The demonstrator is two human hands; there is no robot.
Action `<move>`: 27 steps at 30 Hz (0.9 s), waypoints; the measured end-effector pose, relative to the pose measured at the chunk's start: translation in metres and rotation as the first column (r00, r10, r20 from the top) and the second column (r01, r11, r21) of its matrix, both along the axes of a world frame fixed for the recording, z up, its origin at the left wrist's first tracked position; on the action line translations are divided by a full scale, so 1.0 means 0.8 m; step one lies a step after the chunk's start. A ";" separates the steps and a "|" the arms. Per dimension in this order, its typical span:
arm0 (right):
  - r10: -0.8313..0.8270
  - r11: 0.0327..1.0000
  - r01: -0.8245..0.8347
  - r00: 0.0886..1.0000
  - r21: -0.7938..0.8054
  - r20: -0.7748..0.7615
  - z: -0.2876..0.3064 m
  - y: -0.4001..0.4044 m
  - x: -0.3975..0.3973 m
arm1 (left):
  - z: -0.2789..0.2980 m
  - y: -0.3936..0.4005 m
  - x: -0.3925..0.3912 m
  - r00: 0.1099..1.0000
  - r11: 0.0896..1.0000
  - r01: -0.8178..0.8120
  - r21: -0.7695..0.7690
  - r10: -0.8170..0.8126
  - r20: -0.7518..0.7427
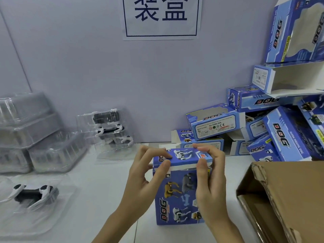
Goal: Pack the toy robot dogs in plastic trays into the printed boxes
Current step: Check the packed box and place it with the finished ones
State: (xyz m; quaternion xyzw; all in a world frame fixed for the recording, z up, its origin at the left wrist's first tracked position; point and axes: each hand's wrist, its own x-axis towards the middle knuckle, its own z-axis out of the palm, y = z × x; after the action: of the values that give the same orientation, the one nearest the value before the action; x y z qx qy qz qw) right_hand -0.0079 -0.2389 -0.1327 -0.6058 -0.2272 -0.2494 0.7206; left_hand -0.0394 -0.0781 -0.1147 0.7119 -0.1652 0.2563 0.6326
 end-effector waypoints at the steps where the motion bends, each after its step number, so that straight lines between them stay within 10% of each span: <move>1: -0.006 1.000 0.007 1.000 -0.003 0.013 0.000 0.000 0.000 | 0.001 -0.001 0.000 1.000 1.000 -0.012 -0.001 0.012 0.012; 27: 0.067 0.998 -0.066 0.992 0.012 -0.104 -0.003 -0.007 0.005 | 0.001 0.010 0.006 0.988 0.967 -0.041 0.253 0.001 0.154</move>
State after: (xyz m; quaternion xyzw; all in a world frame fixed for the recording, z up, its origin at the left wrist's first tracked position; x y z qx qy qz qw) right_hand -0.0042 -0.2449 -0.1355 -0.6071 -0.2083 -0.1941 0.7419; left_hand -0.0349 -0.0699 -0.1143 0.7674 -0.2372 0.2934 0.5184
